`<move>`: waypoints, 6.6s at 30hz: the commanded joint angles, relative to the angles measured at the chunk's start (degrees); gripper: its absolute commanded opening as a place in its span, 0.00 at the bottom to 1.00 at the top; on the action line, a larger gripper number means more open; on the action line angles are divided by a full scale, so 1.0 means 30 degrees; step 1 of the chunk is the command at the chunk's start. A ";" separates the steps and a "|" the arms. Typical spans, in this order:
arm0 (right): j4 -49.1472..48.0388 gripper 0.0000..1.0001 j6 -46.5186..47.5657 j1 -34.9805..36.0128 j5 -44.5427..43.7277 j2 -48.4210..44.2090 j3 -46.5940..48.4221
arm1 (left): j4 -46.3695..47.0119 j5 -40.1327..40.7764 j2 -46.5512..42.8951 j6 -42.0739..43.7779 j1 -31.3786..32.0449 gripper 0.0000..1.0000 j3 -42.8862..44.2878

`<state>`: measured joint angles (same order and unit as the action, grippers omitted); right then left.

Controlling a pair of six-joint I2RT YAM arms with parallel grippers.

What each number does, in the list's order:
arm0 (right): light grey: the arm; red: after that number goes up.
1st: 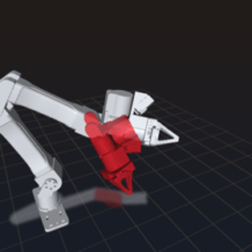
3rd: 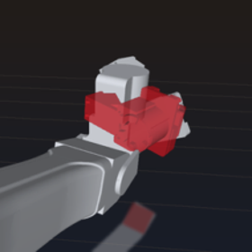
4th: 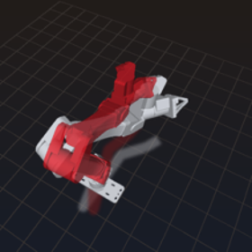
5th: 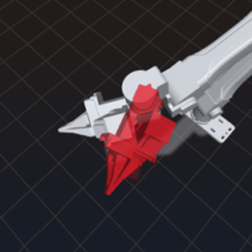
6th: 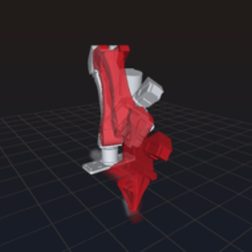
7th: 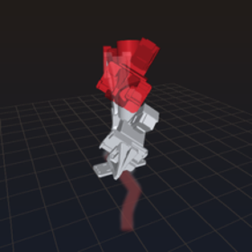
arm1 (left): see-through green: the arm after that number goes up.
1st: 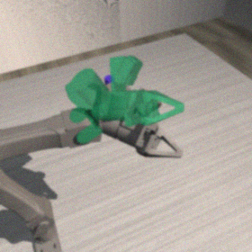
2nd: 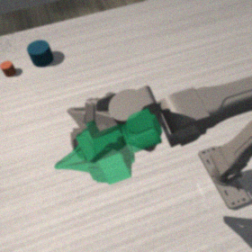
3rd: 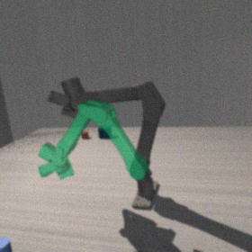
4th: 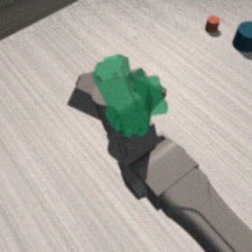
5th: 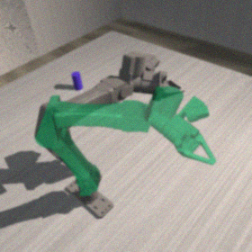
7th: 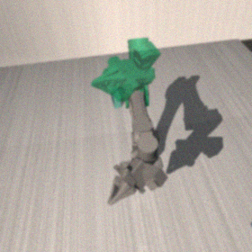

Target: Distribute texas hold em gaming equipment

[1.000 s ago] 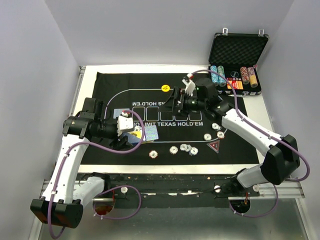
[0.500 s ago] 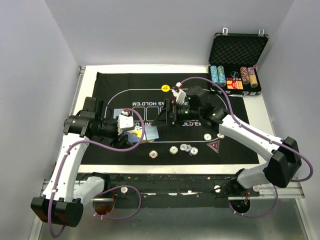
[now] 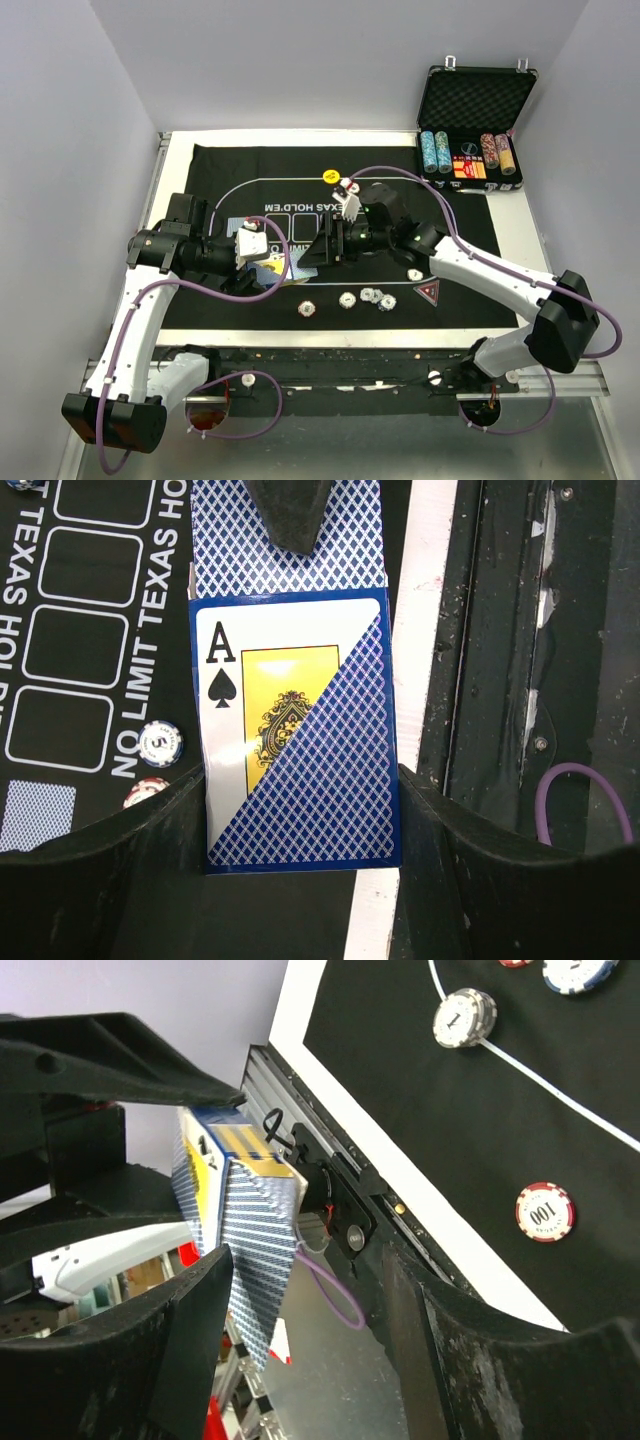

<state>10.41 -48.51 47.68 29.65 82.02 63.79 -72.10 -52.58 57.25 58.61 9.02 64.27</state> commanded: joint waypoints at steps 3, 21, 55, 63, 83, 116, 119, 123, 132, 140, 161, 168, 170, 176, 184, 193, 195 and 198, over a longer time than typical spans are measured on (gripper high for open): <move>-0.0630 0.64 -0.0821 0.0044 -0.0771 -0.0151 -0.1165 | 0.0360 -0.1487 -0.0100 0.0034 0.0012 0.20 0.0725; 0.0014 0.37 -0.1789 -0.0776 -0.1650 -0.2290 -0.1693 | 0.0565 -0.1839 -0.0276 -0.0259 0.0012 0.20 0.0637; 0.3033 0.01 -0.0909 -0.2358 -0.2355 -0.4517 -0.1400 | 0.1122 -0.2308 -0.0393 -0.0991 -0.0017 0.20 0.0403; 0.1948 0.01 -0.1671 -0.2505 -0.0890 -0.4342 -0.0084 | 0.1385 -0.2455 -0.0423 -0.1196 -0.0017 0.20 0.0168; 0.2183 0.01 -0.1671 -0.5374 0.1015 -0.3611 0.2465 | 0.1444 -0.2367 -0.0569 -0.1021 -0.0017 0.20 -0.0095; 0.0072 0.01 -0.1875 -0.8863 -0.0038 2.0031 1.8079 | 0.1004 -0.2776 -0.0188 -0.0845 -0.0076 0.20 0.0520; 0.0773 0.01 -0.1906 -0.8512 -0.0126 2.1143 1.9600 | 0.1033 -0.2865 -0.0189 -0.0874 -0.0076 0.20 0.0549; 0.1713 0.01 -0.2108 -0.8072 -0.1092 2.2141 2.0807 | 0.1034 -0.2836 -0.0247 -0.1021 -0.0076 0.20 0.0579; 0.4345 0.05 -0.1556 -0.7779 -0.2996 2.3547 2.2384 | 0.1005 -0.2806 -0.0569 -0.1021 -0.0105 0.20 0.0520; 0.4789 0.40 -0.0472 -0.7749 -0.4286 2.1530 2.1334 | 0.0946 -0.2806 -0.0716 -0.1021 -0.0105 0.20 0.0432; 0.2385 1.00 0.1199 -0.7428 0.0047 0.2142 0.5638 | 0.1033 -0.2631 -0.1184 -0.1109 -0.0105 0.20 0.0081; 0.3881 1.00 0.1259 -0.5028 -0.0566 -0.1731 0.2617 | 0.1063 -0.2543 -0.1243 -0.1343 -0.0105 0.20 0.0198; 0.3620 1.00 0.0967 -0.4412 -0.0537 -0.2113 0.1797 | 0.1063 -0.2543 -0.1243 -0.1372 -0.0076 0.20 0.0227; 0.3239 1.00 0.0673 -0.2887 -0.0333 -0.2203 0.0973 | 0.1267 -0.2513 -0.1214 -0.1694 -0.0105 0.20 0.0227; 0.1249 0.95 -0.0906 -0.2095 0.0955 -0.2231 -0.0312 | 0.1502 -0.2455 -0.1126 -0.1900 -0.0105 0.20 0.0373; 0.0044 0.58 -0.2520 -0.1978 0.1221 -0.3784 -0.2073 | 0.1591 -0.2455 -0.1009 -0.1870 -0.0076 0.19 0.0256; -0.0043 0.47 -0.2725 -0.1978 0.1075 -0.4047 -0.2103 | 0.1649 -0.2455 -0.0950 -0.1870 -0.0076 0.20 0.0315; -0.0015 0.31 -0.2960 -0.1978 0.0899 -0.4224 -0.2015 | 0.1678 -0.2484 -0.0892 -0.1928 -0.0105 0.20 0.0373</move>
<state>12.01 -55.66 41.32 31.68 70.96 58.08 -68.69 -57.23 54.54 52.86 8.95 64.18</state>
